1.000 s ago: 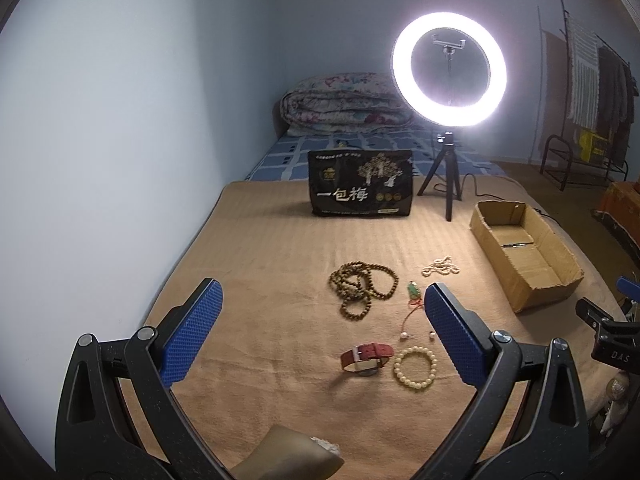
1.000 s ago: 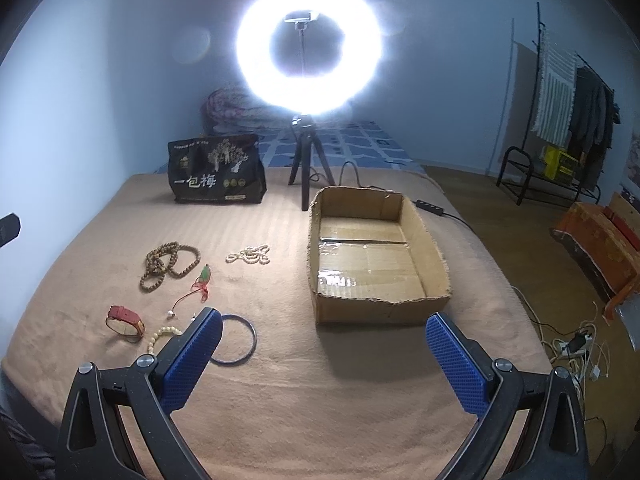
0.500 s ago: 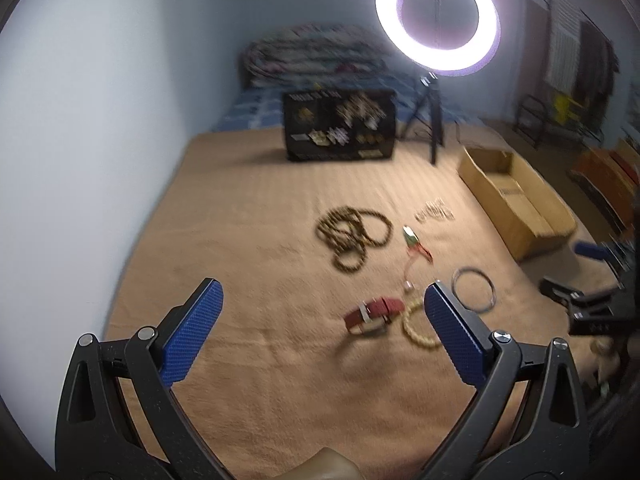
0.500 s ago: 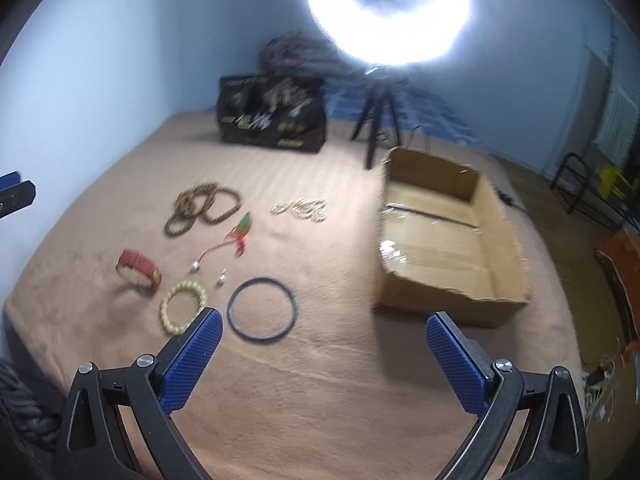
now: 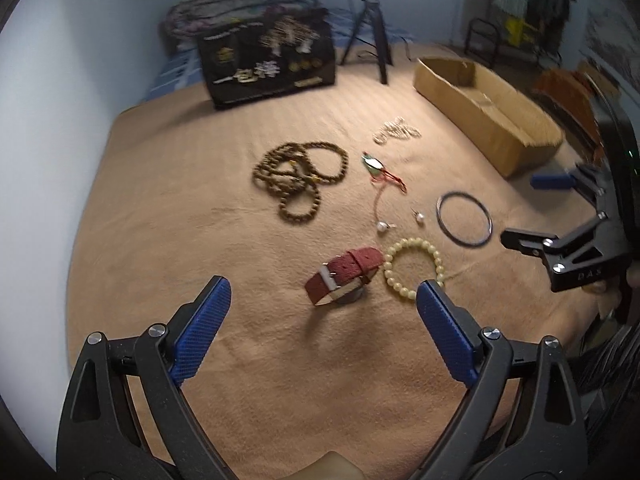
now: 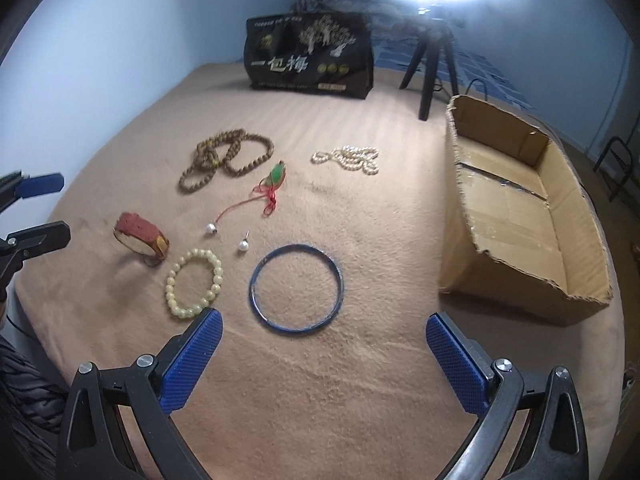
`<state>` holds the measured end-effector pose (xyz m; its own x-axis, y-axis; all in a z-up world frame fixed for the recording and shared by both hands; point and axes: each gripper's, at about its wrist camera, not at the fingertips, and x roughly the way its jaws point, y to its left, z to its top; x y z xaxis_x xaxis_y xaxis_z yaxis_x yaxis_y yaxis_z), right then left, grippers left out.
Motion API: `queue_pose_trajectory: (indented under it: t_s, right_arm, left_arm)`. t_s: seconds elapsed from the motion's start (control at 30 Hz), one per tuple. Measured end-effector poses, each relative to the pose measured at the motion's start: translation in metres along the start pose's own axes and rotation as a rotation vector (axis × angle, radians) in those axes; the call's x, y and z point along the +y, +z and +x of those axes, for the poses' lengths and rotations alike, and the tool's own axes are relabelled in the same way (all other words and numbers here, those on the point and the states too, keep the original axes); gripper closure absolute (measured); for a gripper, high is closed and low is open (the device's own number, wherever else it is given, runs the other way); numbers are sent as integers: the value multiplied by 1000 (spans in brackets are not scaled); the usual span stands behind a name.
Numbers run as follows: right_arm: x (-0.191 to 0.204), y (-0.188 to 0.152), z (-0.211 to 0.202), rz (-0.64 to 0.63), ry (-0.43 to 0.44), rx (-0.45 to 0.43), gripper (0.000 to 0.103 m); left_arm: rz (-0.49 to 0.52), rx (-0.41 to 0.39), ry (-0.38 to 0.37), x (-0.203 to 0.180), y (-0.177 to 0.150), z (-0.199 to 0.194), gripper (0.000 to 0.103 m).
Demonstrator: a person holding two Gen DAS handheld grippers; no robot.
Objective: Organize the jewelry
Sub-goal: 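Grasp the red watch with the left tool while the right tool grasps the blue bangle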
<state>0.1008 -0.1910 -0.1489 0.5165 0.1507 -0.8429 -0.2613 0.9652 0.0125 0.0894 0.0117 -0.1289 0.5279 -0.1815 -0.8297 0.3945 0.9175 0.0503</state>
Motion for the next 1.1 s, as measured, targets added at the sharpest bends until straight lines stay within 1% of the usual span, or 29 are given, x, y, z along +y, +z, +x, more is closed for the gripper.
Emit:
queue_pose_trajectory:
  t_s: [0.17, 0.27, 0.37, 0.5, 0.7, 0.77, 0.9, 0.97, 1.03, 1.1]
  right_arm:
    - [7, 4, 14, -47, -9, 35, 0]
    - [6, 8, 18, -41, -30, 38, 0]
    - [6, 11, 20, -44, -17, 39, 0]
    - [10, 10, 28, -65, -1, 64, 0]
    - [11, 9, 37, -73, -10, 79, 0]
    - [10, 10, 40, -73, -12, 81, 0]
    - [10, 10, 44, -74, -14, 89, 0]
    - [10, 10, 46, -73, -14, 92, 0]
    - [9, 11, 47, -70, -11, 92, 0]
    - [10, 11, 48, -69, -10, 90, 0]
  left_arm:
    - [32, 24, -9, -2, 8, 15, 15]
    - [40, 25, -9, -1, 12, 20, 15]
    - [61, 39, -4, -1, 13, 30, 15]
    - [80, 63, 2, 2, 12, 42, 16]
    - [94, 89, -15, 4, 13, 54, 20]
    - [109, 100, -23, 2, 12, 58, 26]
    - [112, 127, -32, 3, 9, 63, 34]
    - [111, 137, -33, 5, 8, 64, 44]
    - [105, 141, -39, 7, 7, 65, 46]
    - [104, 145, -44, 7, 7, 66, 53]
